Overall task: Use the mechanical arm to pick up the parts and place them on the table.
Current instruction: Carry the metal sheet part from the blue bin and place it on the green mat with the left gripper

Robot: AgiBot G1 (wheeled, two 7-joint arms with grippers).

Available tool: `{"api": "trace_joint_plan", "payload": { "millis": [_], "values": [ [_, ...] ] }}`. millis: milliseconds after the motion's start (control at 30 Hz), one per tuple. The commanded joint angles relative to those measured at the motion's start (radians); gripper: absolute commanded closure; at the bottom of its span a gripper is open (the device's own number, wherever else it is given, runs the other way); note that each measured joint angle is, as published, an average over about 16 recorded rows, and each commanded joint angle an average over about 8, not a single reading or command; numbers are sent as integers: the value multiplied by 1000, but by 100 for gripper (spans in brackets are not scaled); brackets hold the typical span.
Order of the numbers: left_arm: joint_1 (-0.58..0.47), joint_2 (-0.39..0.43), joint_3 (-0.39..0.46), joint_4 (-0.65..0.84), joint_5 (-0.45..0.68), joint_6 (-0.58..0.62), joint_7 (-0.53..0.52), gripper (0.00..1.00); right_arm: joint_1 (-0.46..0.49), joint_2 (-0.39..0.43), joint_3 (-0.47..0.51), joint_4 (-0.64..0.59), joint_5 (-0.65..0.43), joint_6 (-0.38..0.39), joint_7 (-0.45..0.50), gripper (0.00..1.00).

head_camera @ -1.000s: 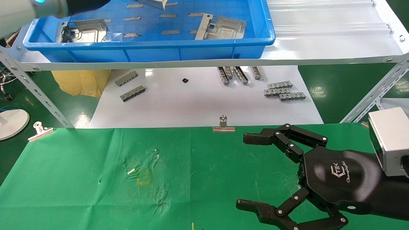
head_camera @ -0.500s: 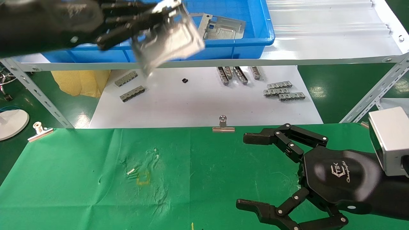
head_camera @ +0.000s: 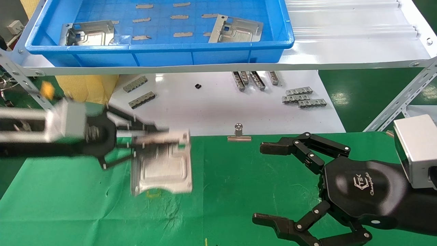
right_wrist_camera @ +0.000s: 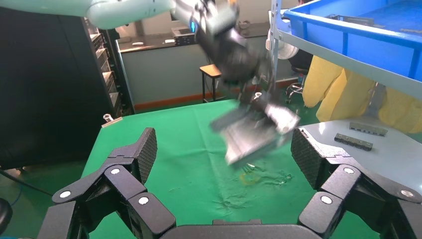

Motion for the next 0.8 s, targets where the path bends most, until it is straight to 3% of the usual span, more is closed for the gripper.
{"api": "trace_joint_plan", "payload": {
  "millis": [33, 300, 333, 567, 600, 800],
  "values": [
    [30, -10, 47, -9, 10, -9, 24, 100, 0, 0, 0, 0, 0, 0, 0, 0],
    [17, 42, 127, 133, 132, -41, 203, 100, 0, 0, 0, 0, 0, 0, 0, 0],
    [15, 46, 129, 151, 137, -43, 219, 96, 0, 0, 0, 0, 0, 0, 0, 0],
    [7, 84, 128, 265, 138, -68, 293, 8, 0, 0, 0, 0, 0, 0, 0, 0],
    [6, 90, 128, 278, 138, -74, 303, 0, 0, 0, 0, 0, 0, 0, 0, 0],
    [-1, 119, 123, 336, 133, -90, 356, 0, 0, 0, 0, 0, 0, 0, 0, 0]
  ]
}}
